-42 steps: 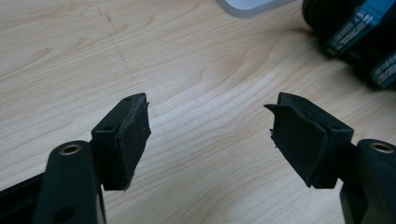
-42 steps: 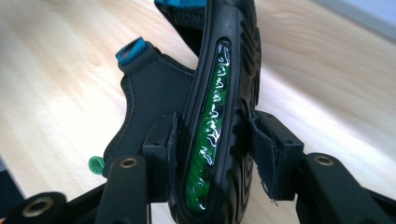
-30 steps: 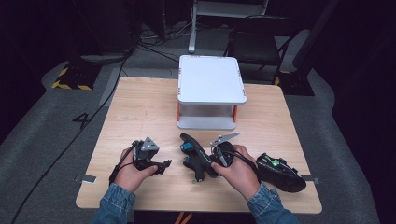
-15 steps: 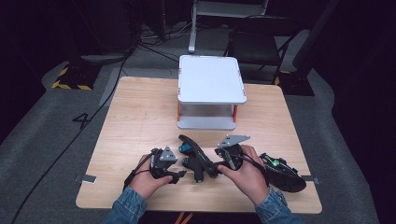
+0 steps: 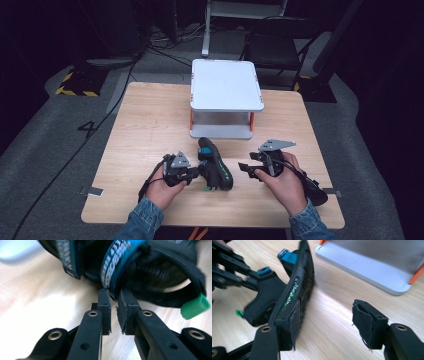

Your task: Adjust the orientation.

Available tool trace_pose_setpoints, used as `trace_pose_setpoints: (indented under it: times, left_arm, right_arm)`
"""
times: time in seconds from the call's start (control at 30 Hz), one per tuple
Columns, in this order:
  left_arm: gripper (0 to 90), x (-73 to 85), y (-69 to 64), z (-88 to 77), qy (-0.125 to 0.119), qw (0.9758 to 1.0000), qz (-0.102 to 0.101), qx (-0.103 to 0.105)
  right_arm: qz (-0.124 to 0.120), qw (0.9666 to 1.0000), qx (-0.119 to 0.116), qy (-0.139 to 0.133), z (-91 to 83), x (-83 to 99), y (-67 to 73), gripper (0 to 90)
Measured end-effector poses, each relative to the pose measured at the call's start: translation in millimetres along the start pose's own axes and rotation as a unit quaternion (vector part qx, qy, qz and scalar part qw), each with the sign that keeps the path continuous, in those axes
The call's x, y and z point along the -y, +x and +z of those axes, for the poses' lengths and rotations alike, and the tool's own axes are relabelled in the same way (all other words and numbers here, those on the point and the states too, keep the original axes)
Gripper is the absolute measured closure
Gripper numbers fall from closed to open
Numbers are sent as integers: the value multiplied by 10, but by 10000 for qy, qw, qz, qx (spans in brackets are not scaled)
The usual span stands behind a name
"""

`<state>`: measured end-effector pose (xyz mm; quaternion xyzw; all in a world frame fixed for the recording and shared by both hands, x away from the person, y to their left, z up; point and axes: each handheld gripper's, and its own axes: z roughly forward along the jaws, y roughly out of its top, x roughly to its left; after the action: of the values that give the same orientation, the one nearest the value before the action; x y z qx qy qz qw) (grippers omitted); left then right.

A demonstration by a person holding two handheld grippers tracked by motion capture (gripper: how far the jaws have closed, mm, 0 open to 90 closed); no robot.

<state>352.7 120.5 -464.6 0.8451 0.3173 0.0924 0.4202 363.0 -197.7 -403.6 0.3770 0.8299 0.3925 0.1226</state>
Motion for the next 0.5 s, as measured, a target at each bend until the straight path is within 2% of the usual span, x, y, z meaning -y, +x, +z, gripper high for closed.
trace_pose_setpoints:
  times: [0.03, 0.17, 0.2, 0.23, 0.3, 0.33, 0.4, 0.5]
  left_arm:
    - [827, -27, 8, -7, -27, 10000, 64, -54]
    - [848, -165, 6, 47, -272, 9995, 171, 74]
    - [860, -231, -1, 84, -339, 9990, 254, 110]
    - [900, -272, -7, 111, -343, 9989, 282, 141]
    - [900, -363, -35, 234, -125, 9984, 514, -207]
    - [900, -383, -43, 300, -66, 9983, 550, -184]
    - [899, -397, -69, 418, 13, 9985, 554, 11]
    - [890, -411, -104, 494, 89, 9980, 618, 80]
  right_arm:
    - [51, 10000, 15, -20, -19, 5, -23, 397]
    - [190, 9997, 119, -81, -95, 47, -120, 398]
    - [220, 9996, 148, -88, -121, 62, -145, 398]
    - [275, 9994, 189, -110, -156, 83, -171, 397]
    - [345, 9990, 252, -143, -216, 119, -214, 397]
    - [373, 9988, 291, -159, -245, 138, -232, 397]
    - [432, 9983, 341, -183, -295, 177, -267, 397]
    - [528, 9975, 419, -208, -364, 233, -326, 397]
